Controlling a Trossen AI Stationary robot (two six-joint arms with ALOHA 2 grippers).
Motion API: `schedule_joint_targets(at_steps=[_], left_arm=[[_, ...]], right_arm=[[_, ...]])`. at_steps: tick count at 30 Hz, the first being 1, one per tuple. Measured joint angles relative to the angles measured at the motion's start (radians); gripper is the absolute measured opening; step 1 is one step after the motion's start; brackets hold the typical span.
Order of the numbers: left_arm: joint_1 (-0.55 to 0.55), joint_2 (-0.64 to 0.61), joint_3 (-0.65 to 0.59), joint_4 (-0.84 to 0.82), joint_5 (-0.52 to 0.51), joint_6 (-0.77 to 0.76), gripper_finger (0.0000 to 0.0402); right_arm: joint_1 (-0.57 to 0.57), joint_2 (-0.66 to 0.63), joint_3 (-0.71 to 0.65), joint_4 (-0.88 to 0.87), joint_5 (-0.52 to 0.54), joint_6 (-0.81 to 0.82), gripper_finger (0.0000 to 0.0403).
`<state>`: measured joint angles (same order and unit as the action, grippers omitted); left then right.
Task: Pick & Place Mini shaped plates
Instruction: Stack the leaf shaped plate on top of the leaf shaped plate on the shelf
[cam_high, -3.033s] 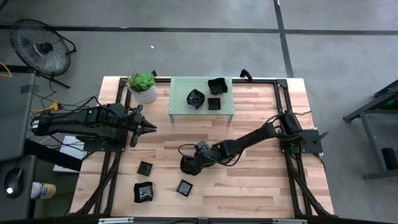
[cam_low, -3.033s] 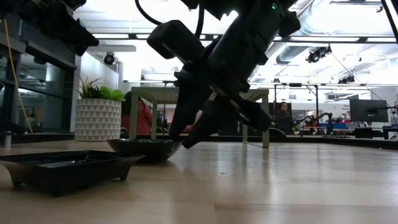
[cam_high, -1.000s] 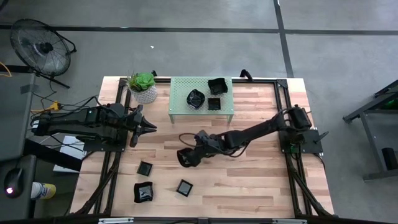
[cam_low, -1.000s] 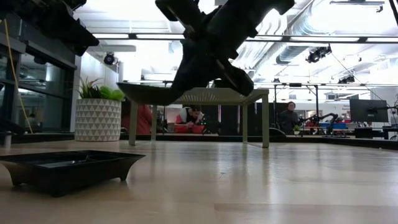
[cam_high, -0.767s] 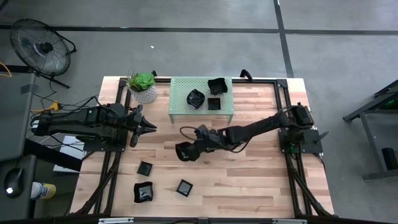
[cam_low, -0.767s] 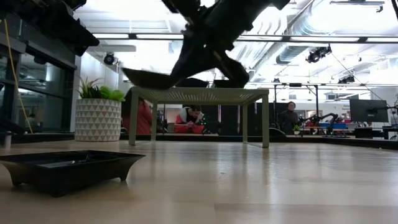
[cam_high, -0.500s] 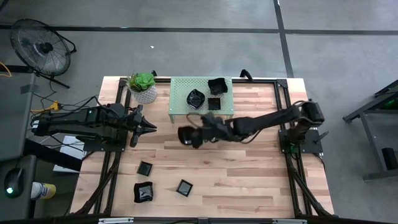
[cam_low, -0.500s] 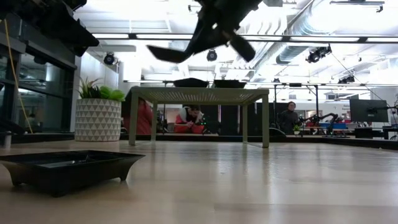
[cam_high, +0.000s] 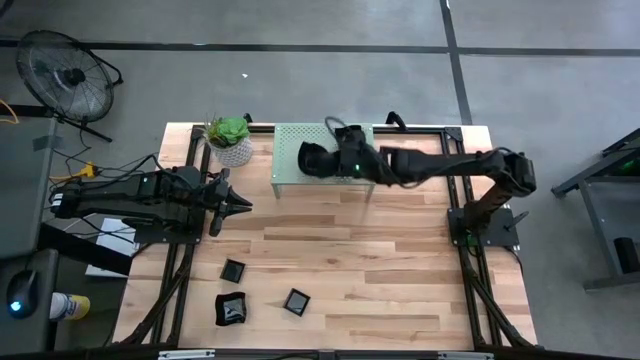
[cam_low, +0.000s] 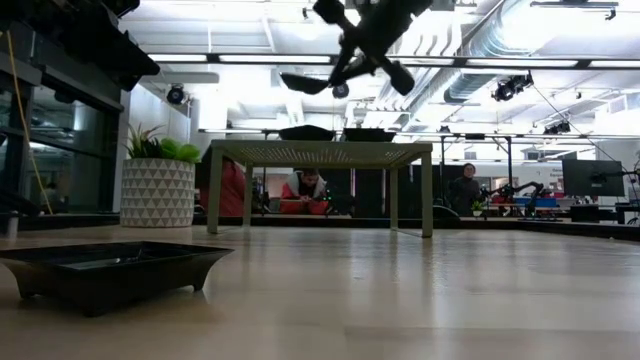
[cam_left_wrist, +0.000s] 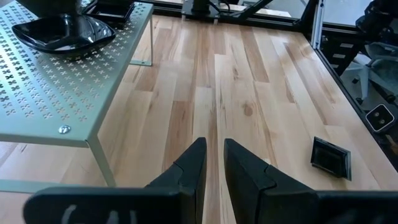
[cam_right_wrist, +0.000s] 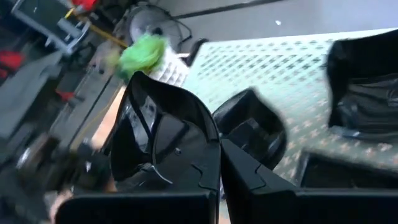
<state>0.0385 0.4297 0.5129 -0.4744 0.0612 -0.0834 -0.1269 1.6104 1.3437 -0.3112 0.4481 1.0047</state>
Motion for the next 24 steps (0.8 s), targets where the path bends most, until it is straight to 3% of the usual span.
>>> schedule_joint_targets(at_steps=[6,24], left_arm=[[0.000,0.000,0.000,0.000,-0.001,0.000,0.0053],[0.000,0.000,0.000,-0.005,-0.003,-0.007,0.0053]], right_arm=[[-0.065,0.019,0.000,0.001,-0.016,0.099,0.0000],[-0.047,0.063,0.000,-0.008,0.056,0.319,0.0000]])
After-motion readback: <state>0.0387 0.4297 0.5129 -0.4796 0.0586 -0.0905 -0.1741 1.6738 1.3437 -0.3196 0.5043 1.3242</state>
